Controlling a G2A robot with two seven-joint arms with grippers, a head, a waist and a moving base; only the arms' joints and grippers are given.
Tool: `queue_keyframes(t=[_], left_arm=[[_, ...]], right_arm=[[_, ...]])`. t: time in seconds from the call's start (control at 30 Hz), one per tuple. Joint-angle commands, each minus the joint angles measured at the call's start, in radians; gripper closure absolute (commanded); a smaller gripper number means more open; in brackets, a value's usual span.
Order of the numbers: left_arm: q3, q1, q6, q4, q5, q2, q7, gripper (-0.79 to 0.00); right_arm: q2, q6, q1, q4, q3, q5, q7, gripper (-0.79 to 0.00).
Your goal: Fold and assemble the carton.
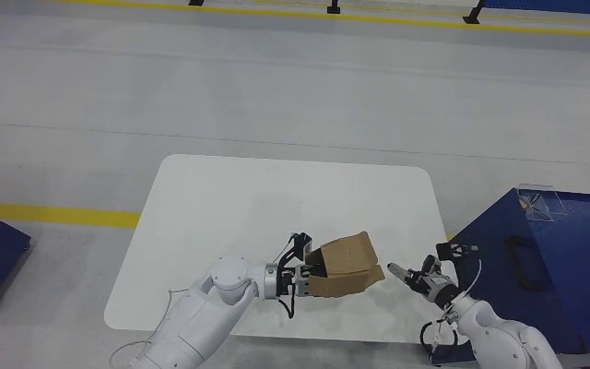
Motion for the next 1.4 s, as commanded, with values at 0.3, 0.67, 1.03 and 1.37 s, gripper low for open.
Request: queue_keyframes(t=[0.3, 0.67, 1.03, 1.37], left_arm=[[-0.006, 0.019, 0.019, -0.029, -0.001, 0.003, 0.021, 0.0], [-0.009, 0.021, 0.054, -0.035, 0.019, 0.006, 0.024, 0.0], [0.002, 0.009, 0.076, -0.026, 0.021, 0.003, 0.026, 0.0], [0.017, -0.001, 0.079, -0.015, 0.026, -0.003, 0.028, 0.0]], right_arm=[[-0.006, -0.052, 0.106, 0.132, -0.147, 0.033, 0.101, -0.785], [0.002, -0.158, 0.149, 0.148, -0.131, 0.229, 0.217, -0.785], [0.017, -0.202, 0.113, 0.106, -0.031, 0.371, 0.257, -0.785], [0.023, -0.208, 0.091, 0.076, -0.005, 0.405, 0.232, -0.785]])
